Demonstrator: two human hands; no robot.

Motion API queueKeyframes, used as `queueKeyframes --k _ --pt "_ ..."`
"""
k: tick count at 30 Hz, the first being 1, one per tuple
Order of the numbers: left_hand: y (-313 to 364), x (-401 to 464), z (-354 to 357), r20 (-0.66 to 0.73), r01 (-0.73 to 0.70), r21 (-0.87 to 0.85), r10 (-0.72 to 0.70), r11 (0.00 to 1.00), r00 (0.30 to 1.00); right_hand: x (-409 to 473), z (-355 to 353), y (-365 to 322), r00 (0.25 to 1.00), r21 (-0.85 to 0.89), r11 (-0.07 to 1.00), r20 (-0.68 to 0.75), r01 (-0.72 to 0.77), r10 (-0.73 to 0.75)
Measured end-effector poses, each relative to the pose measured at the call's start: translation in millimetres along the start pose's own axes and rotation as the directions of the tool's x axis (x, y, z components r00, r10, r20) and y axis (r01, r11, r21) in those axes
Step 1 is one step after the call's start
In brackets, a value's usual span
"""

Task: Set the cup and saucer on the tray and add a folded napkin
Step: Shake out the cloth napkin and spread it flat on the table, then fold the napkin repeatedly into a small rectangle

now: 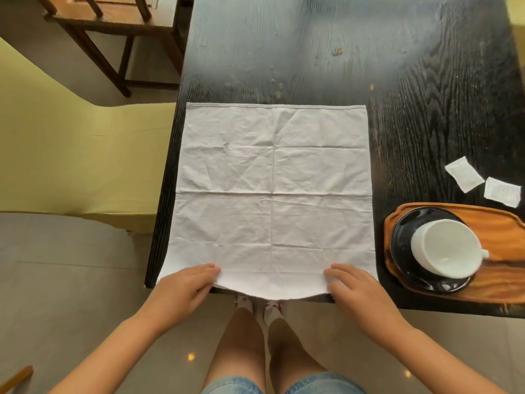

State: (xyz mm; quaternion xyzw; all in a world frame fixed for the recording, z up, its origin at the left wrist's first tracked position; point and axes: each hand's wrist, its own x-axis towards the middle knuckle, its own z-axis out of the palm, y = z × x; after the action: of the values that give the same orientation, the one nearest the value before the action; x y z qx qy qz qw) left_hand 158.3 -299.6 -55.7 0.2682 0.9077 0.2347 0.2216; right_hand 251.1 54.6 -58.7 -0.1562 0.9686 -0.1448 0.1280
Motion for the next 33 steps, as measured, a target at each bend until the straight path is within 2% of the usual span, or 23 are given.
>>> queueKeyframes --k 1,3,6,8,10,11,12,13,15,17,19,22,24,28,33 --pt "-1 4 -6 0.036 0.084 -0.066 -0.082 0.994 0.996 4 -10 0 0.999 0.081 0.996 0.038 -0.035 0.032" --pt "1 13 -24 0.226 0.237 -0.163 -0.197 0.958 0.954 11 -32 1 0.977 0.218 0.961 0.168 -0.17 0.135" --pt "10 26 -60 0.541 0.235 -0.104 -0.144 0.966 0.829 21 -67 1 0.867 0.341 0.887 0.484 -0.311 0.118" --pt "22 33 -82 0.713 0.237 -0.112 -0.089 0.965 0.696 30 -93 0 0.76 0.384 0.854 0.65 -0.351 0.02" --pt "37 41 -101 0.828 0.225 -0.112 -0.034 0.968 0.56 39 -116 -1 0.653 0.377 0.852 0.755 -0.364 -0.055" --pt "43 46 -109 0.847 0.203 -0.103 -0.021 0.974 0.531 45 -125 0 0.633 0.37 0.857 0.771 -0.358 -0.068" --pt "47 53 -117 0.844 0.186 -0.093 -0.022 0.978 0.536 51 -133 2 0.652 0.359 0.867 0.756 -0.345 -0.054" --pt "49 61 -124 0.816 0.169 -0.075 -0.037 0.983 0.576 59 -140 5 0.699 0.34 0.881 0.715 -0.328 -0.015" --pt "44 80 -135 0.68 0.117 -0.024 -0.07 0.993 0.73 78 -151 16 0.807 0.296 0.898 0.582 -0.326 0.101" --pt "36 103 -143 0.441 0.09 0.005 -0.083 0.996 0.893 101 -158 31 0.882 0.286 0.897 0.43 -0.338 0.195" --pt "26 128 -148 0.148 0.092 -0.004 -0.09 0.996 0.985 128 -158 48 0.932 0.263 0.909 0.253 -0.323 0.258" --pt "9 166 -147 -0.166 0.056 0.056 -0.046 0.997 0.985 171 -147 72 0.932 0.232 0.905 0.038 -0.358 0.359" --pt "-5 188 -137 -0.244 0.081 0.112 -0.052 0.99 0.969 195 -134 83 0.912 0.209 0.891 0.004 -0.403 0.411" --pt "-29 211 -110 -0.228 0.162 0.092 -0.137 0.982 0.964 221 -107 97 0.909 0.031 0.909 -0.026 -0.416 0.417" --pt "-41 222 -98 -0.217 0.177 0.076 -0.157 0.981 0.963 228 -99 107 0.906 0.005 0.907 -0.048 -0.421 0.421"
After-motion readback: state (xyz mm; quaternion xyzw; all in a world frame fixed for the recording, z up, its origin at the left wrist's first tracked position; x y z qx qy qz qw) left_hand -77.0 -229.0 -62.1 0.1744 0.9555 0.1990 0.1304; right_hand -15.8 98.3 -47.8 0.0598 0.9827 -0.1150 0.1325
